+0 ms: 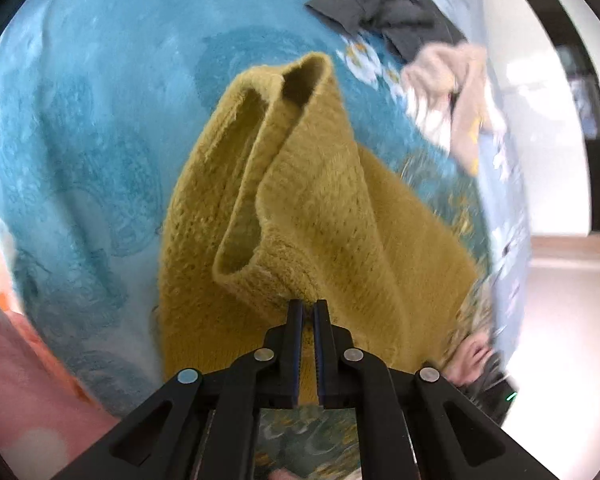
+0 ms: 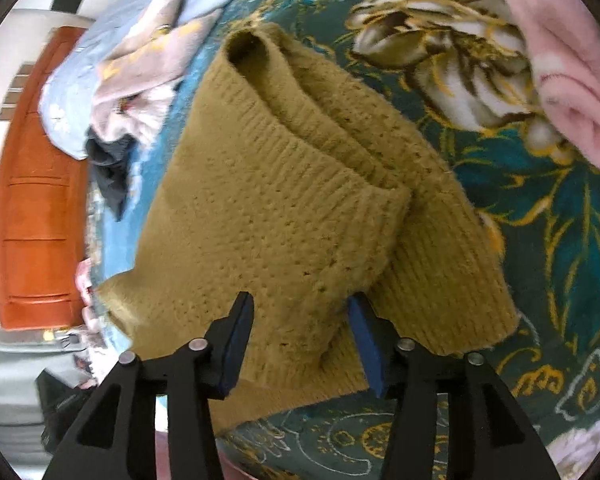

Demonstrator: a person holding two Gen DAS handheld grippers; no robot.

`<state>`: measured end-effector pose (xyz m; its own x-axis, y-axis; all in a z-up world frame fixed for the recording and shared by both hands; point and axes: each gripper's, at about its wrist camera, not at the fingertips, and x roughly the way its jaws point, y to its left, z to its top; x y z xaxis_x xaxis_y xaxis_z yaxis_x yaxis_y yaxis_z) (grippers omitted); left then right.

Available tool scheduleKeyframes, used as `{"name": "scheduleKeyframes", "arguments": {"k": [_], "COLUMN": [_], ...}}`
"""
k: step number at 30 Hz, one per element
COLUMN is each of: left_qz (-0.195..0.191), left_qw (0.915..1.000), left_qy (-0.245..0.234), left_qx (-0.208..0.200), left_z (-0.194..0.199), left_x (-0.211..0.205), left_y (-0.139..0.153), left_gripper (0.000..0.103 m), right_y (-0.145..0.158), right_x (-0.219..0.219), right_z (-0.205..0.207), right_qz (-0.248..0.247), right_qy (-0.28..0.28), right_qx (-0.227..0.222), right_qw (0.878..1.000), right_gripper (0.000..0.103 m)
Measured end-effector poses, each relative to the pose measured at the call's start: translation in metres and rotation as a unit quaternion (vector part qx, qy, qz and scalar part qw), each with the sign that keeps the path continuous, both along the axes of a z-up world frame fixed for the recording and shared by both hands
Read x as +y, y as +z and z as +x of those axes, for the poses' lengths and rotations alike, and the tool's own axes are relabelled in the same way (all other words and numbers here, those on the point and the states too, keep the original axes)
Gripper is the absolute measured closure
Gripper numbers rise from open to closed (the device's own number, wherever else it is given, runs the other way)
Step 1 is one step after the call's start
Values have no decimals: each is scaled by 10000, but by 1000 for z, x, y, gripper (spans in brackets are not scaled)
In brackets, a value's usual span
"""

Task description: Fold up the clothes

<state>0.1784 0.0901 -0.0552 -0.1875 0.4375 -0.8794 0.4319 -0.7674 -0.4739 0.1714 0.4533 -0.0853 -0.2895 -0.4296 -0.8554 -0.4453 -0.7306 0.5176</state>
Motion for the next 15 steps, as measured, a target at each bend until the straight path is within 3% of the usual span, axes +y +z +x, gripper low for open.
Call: {"name": "scheduleKeyframes", "arguments": {"k": [4,8,15], "left_qz": [-227,-274,-110], "left_qw": [9966,9941,9931], "left_qy": [-384,-490,-510], "left_qx": [-698,-925,-1054], "left_z": [6,9,17], "left_x": [-1,0,0], "left_y": [-15,-19,-17], "left_gripper": [97,97,97], "right_y": [11,11,12], "right_x": [-4,-1,-2], "right_z": [-4,-3,0], "right_qz": [736,1173,1120], "right_qy": [213,304,426], "right_qx": [13,-116,-74], "right_qw": [9971,9926,9928], "right_gripper": [80,81,81]}}
